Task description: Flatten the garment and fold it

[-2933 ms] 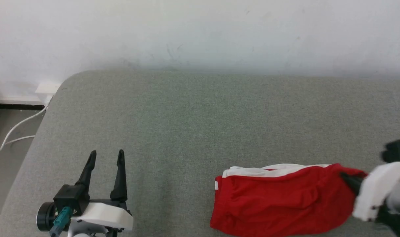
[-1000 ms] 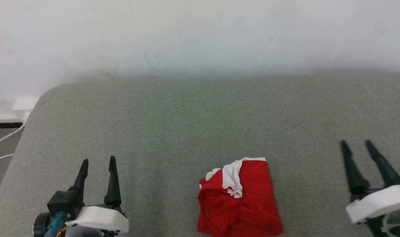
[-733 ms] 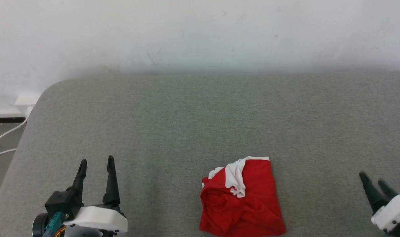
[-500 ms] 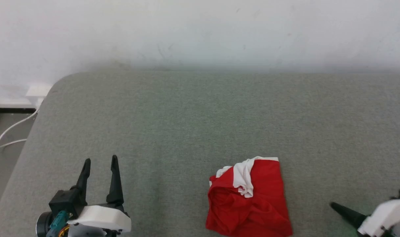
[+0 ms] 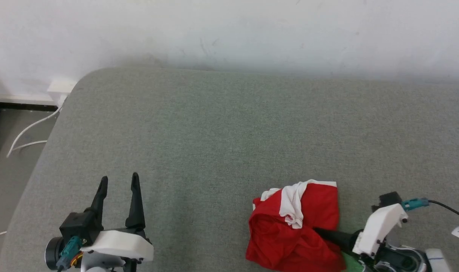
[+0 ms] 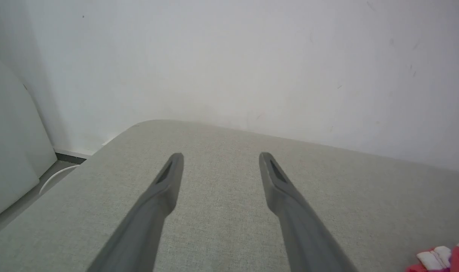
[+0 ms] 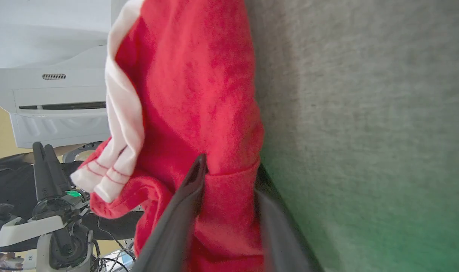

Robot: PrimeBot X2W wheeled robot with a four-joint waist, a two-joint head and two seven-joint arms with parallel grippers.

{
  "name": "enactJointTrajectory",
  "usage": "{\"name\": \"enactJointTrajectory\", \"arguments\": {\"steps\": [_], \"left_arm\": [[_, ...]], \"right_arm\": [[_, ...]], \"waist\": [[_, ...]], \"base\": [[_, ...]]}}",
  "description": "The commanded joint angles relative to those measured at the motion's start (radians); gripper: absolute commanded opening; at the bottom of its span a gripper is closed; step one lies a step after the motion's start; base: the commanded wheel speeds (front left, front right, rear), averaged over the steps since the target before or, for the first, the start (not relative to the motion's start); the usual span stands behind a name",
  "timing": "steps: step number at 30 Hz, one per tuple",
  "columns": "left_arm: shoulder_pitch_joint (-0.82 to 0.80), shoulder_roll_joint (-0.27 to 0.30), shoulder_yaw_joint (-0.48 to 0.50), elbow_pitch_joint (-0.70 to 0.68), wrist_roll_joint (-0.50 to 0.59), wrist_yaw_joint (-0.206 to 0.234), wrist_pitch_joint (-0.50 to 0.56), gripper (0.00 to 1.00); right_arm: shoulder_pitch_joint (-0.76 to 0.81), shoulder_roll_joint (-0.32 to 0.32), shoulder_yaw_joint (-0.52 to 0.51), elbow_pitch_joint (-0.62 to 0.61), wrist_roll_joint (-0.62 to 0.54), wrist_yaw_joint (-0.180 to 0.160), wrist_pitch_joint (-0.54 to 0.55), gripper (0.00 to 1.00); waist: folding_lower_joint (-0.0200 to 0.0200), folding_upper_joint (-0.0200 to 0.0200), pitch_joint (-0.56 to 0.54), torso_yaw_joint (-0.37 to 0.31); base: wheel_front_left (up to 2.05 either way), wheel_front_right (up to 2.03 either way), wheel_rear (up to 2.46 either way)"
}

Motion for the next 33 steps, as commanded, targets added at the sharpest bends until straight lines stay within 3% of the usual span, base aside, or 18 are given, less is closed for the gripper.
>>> {"name": "enactJointTrajectory", "arguments": {"steps": [1,6,15,20,27,33], "left_arm": [[-0.014,-0.004,0.000,0.003,0.004,-0.002,-0.005,1.00],[-0.012,-0.004,-0.002,0.003,0.009,-0.002,-0.005,1.00],[-0.001,-0.005,0.009,-0.013,0.007,0.001,-0.005,1.00],[-0.007,-0.005,0.010,-0.034,0.004,0.002,-0.005,1.00],[-0.042,-0.005,0.006,-0.069,0.014,0.001,-0.005,1.00],[-0.112,0.012,-0.010,-0.106,0.048,-0.015,-0.005,1.00]], "right_arm": [[-0.008,0.005,0.031,0.010,-0.009,-0.001,-0.014,0.00],[-0.018,-0.065,0.140,-0.064,-0.059,-0.001,-0.093,0.00],[-0.119,-0.383,0.542,-0.338,-0.377,-0.001,-0.244,0.00],[-0.212,-0.513,0.682,-0.446,-0.473,-0.001,-0.251,0.00],[-0.280,-0.595,0.735,-0.462,-0.466,-0.001,-0.252,0.00],[-0.319,-0.634,0.704,-0.325,-0.440,-0.001,-0.320,0.00]], "waist": [[0.0000,-0.0001,-0.001,0.001],[0.0000,-0.0001,-0.009,-0.006],[0.0000,-0.0001,-0.010,-0.095],[0.0000,-0.0001,0.022,-0.181],[0.0000,-0.0001,0.115,-0.327],[0.0000,-0.0001,0.242,-0.428]], "base": [[0.00,0.00,0.00],[0.00,0.00,0.00],[0.00,0.00,0.00],[0.00,0.00,0.00],[0.00,0.00,0.00],[0.00,0.00,0.00]]}}
